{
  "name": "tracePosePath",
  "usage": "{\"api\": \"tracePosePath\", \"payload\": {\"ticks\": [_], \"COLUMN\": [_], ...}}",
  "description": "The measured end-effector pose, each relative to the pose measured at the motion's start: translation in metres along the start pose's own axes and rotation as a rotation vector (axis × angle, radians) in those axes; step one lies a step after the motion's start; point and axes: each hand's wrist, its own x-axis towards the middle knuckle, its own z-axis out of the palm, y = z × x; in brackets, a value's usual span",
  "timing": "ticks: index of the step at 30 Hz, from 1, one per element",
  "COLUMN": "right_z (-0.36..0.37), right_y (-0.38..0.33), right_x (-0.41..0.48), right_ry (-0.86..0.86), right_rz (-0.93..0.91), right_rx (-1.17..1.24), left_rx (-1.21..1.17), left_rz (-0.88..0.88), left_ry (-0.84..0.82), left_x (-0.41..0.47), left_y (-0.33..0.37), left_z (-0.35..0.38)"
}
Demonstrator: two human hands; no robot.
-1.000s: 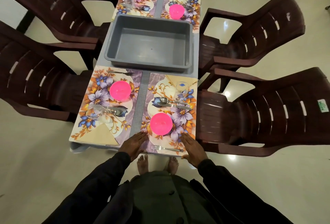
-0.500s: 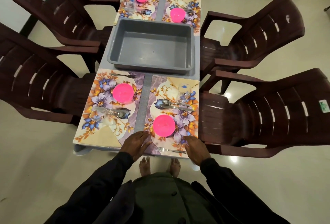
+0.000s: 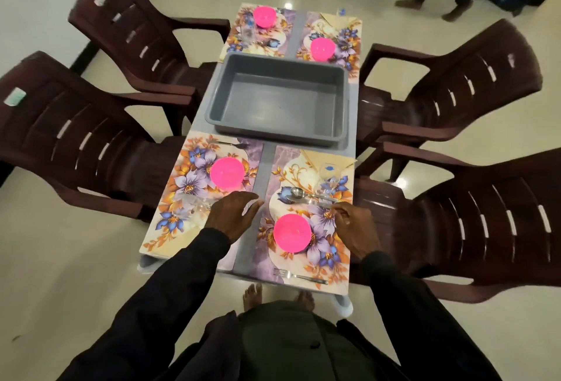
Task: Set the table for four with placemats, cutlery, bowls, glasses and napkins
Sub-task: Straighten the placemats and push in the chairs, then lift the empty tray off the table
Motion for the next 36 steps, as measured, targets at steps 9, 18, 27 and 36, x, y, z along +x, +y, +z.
{"api": "tracePosePath", "payload": {"ticks": [9,18,27,36], "right_z": [-0.04,-0.027,-0.007,0.027], "right_y": [-0.036,-0.024,0.017,0.06], "right_x": [0.148,0.267,0.366,0.419], "right_ry": [0.067,0.046,0.174,0.052], "right_rz": [-0.068,0.137,0.437,0.6], "right_rx": [0.067,0.162,0.119,0.139], "left_rx": [-0.072,-0.159,-0.276,-0.666], "left_rz": [-0.186,-0.346,-0.55,-0.806], "left_ry": [0.099,0.07,-0.028,-0.076], "left_x": [0.112,0.234,0.349,0.402], "left_y": [-0.034,-0.118,-0.225,-0.26], "left_z": [-0.04,-0.042,-0.004,0.025]}}
